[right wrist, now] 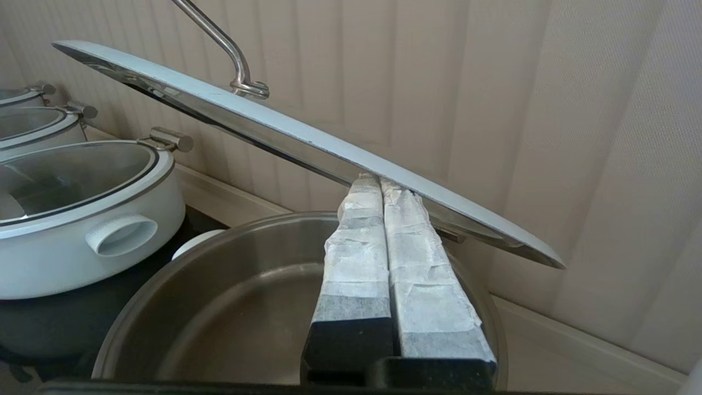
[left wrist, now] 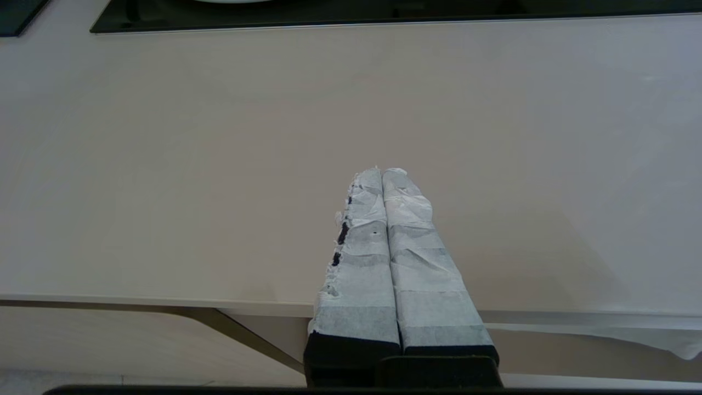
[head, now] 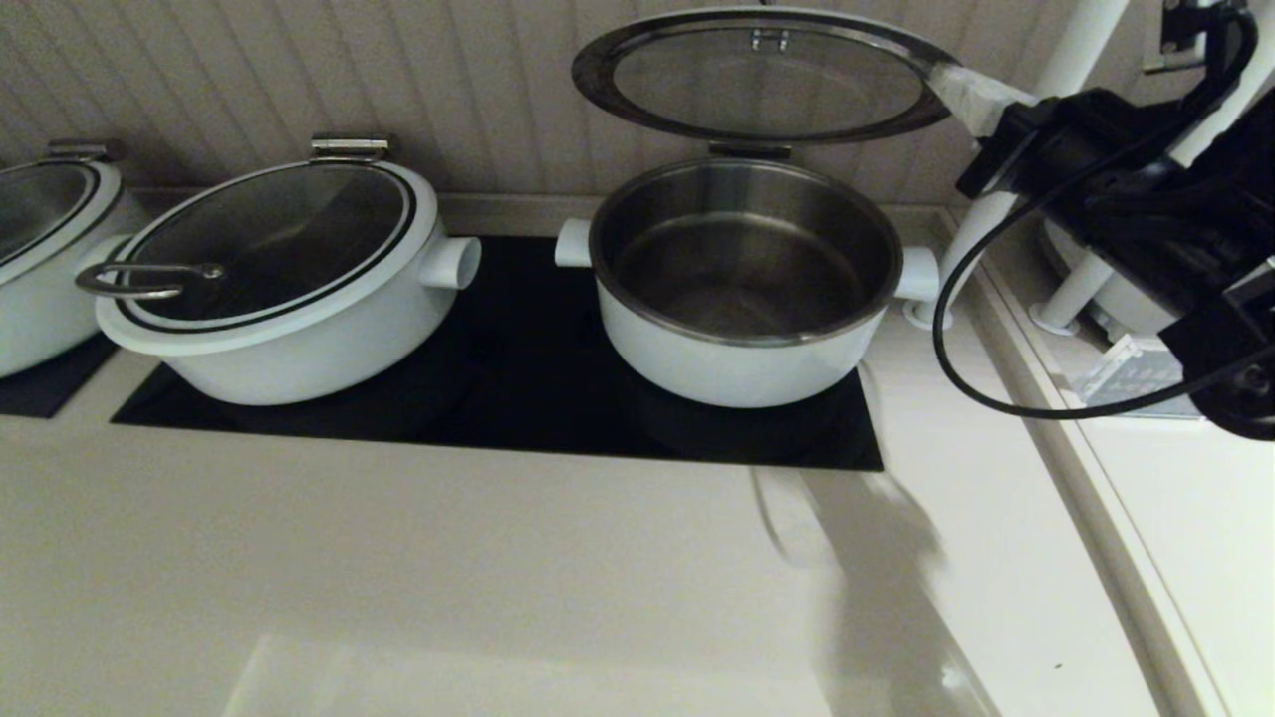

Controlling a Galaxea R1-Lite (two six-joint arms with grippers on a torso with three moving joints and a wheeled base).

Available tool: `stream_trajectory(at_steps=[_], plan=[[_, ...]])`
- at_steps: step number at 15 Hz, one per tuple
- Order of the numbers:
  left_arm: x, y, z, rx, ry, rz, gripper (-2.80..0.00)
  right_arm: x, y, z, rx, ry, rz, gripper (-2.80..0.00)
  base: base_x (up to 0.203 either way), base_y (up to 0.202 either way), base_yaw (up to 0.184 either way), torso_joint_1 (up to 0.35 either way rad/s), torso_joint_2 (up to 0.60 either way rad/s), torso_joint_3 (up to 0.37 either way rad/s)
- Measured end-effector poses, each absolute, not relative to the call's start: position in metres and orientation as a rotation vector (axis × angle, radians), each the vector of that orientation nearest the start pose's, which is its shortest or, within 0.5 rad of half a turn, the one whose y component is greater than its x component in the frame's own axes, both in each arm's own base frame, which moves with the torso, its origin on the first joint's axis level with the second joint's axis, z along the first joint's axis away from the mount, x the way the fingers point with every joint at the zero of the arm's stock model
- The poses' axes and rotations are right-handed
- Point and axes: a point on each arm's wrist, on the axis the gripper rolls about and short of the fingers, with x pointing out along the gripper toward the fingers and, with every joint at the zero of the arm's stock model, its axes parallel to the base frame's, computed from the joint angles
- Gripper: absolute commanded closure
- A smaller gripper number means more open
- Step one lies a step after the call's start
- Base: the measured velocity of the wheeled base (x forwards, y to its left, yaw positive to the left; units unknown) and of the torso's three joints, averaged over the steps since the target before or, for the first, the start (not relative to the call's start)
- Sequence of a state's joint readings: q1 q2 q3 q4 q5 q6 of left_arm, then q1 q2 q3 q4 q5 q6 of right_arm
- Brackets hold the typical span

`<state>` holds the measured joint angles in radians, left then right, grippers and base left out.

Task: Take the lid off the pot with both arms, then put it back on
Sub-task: Open the pot lid completely

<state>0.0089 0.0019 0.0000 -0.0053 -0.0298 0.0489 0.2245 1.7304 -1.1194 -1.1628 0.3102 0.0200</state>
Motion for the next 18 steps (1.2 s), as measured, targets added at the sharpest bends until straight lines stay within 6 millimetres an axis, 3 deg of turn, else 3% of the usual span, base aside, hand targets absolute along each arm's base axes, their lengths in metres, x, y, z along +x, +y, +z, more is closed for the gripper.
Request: stream_trajectory(at_steps=[8,18], plan=[[-0.023,-0.001,0.076,0.049,-0.004,-0.021,0.0,0.317,0.058,0.31,-0.038,-0.55,0.507,0.0,0.0,0.0,0.0,0.0,0.0,0.0],[-0.023,-0.001,0.076,0.049,-0.004,-0.021,0.0,0.319,0.055,0.316,-0.026,-0.562,0.506,0.0,0.0,0.0,0.0,0.0,0.0,0.0]])
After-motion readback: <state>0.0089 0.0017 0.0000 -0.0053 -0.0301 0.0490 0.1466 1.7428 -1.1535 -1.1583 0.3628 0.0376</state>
